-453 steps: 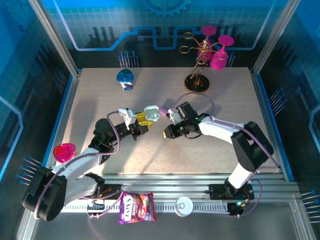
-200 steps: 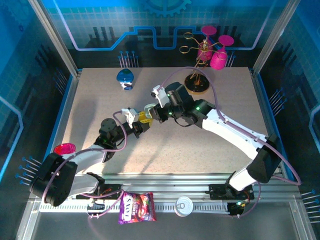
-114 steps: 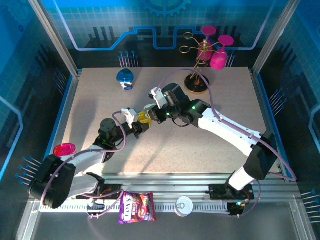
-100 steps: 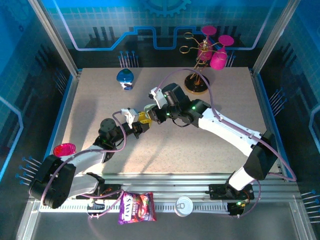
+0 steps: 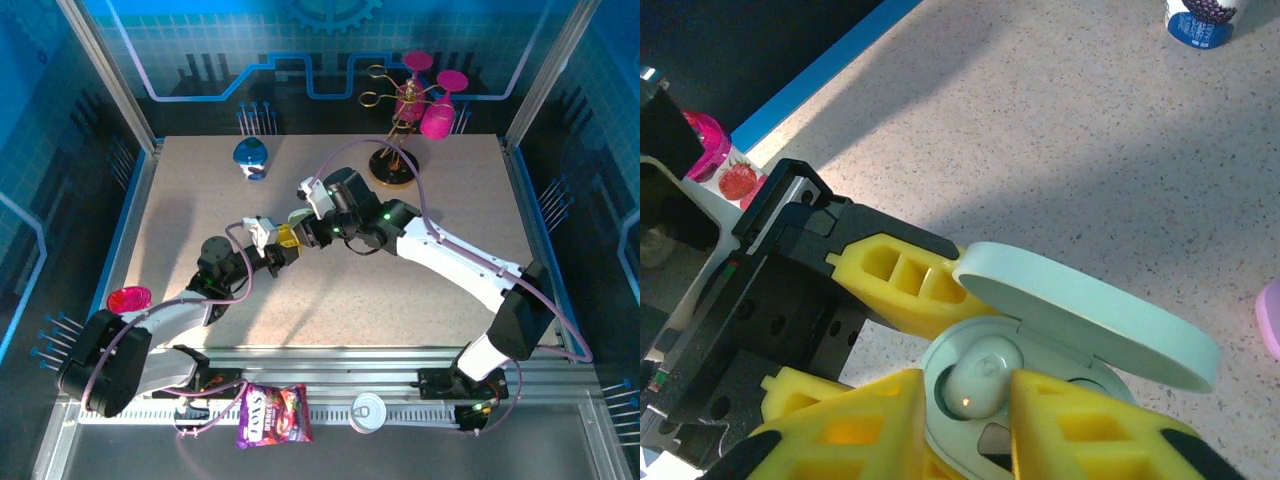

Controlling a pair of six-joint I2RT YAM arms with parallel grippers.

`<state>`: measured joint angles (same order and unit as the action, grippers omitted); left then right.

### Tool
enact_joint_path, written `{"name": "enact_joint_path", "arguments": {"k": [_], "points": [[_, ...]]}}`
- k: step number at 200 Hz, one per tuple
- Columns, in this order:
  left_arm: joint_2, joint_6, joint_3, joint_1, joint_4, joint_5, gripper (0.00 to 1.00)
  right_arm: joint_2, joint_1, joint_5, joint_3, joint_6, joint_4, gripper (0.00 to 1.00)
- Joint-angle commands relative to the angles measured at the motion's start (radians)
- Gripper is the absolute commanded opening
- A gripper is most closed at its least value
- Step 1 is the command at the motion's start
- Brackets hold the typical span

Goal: Insert wireless bluetooth earbuds into charging case

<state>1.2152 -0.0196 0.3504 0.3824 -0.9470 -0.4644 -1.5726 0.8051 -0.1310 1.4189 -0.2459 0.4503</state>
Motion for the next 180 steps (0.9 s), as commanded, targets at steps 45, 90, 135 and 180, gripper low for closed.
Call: {"name": "enact_joint_path", "arguments": {"k": [45, 90, 135, 180], "points": [[-0.019, 0.03, 0.018, 0.004, -0.01, -0.008, 0.27, 0.108, 0.012, 0.006, -0.043, 0.003, -0.024, 0.33], [-0.017, 0.137, 0.003, 0.004, -0.013, -0.119, 0.27, 0.186, -0.041, 0.014, -0.109, -0.085, -0.105, 0.58], [-0.031, 0.222, -0.013, 0.008, 0.013, -0.232, 0.25, 0.123, -0.111, -0.009, -0.041, -0.115, -0.023, 0.78], [-0.046, 0.191, -0.008, 0.01, 0.001, -0.195, 0.26, 0.084, -0.115, -0.037, -0.037, -0.111, 0.003, 0.78]]}}
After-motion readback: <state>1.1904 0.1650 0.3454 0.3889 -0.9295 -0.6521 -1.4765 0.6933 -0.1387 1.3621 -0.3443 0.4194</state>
